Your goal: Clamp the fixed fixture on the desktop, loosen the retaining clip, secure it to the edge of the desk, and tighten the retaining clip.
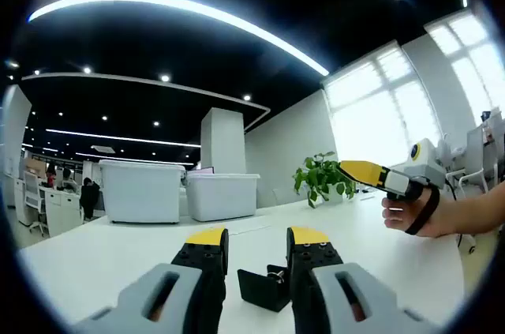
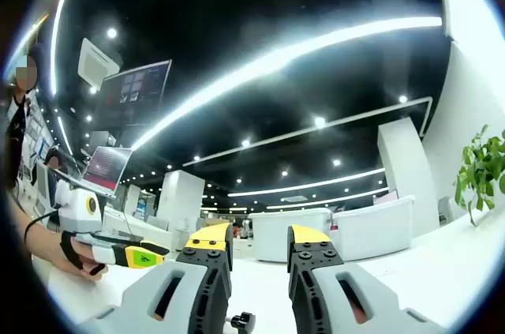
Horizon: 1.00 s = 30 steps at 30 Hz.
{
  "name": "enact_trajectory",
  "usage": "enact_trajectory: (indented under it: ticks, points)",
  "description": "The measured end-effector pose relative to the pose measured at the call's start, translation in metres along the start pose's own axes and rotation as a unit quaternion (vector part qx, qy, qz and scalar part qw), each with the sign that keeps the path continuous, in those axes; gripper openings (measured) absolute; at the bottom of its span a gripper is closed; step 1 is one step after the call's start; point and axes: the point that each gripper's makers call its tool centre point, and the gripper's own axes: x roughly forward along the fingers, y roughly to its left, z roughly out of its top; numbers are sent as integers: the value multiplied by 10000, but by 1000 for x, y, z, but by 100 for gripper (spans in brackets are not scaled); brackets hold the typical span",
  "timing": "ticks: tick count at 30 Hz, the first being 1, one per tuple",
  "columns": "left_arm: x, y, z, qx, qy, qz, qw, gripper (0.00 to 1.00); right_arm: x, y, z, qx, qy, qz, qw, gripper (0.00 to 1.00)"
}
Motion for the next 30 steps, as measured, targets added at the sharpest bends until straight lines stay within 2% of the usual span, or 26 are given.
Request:
enact_trajectory:
  ticks: [3, 5, 8, 14, 25, 30]
  points:
    - [5, -9, -9, 275, 230, -185, 9992, 32, 0, -1, 0, 5, -14, -1, 10000, 26]
    - [8, -15, -18, 298, 425, -243, 9984, 33, 0, -1, 0, 5, -12, 0, 10000, 26]
    - [11, -12, -24, 262, 565, -211, 9978, 34, 1, -2, 1, -4, -19, 1, 10000, 26]
    - [10, -6, -24, 118, 556, -155, 9983, 34, 2, -5, 0, 13, -45, -2, 10000, 26]
    - [9, -4, -17, -3, 370, -127, 9992, 33, 1, -3, 0, -1, -46, 11, 10000, 26]
    - [4, -4, -8, -63, 172, -119, 9998, 33, 1, -4, 0, 0, -49, -9, 10000, 26]
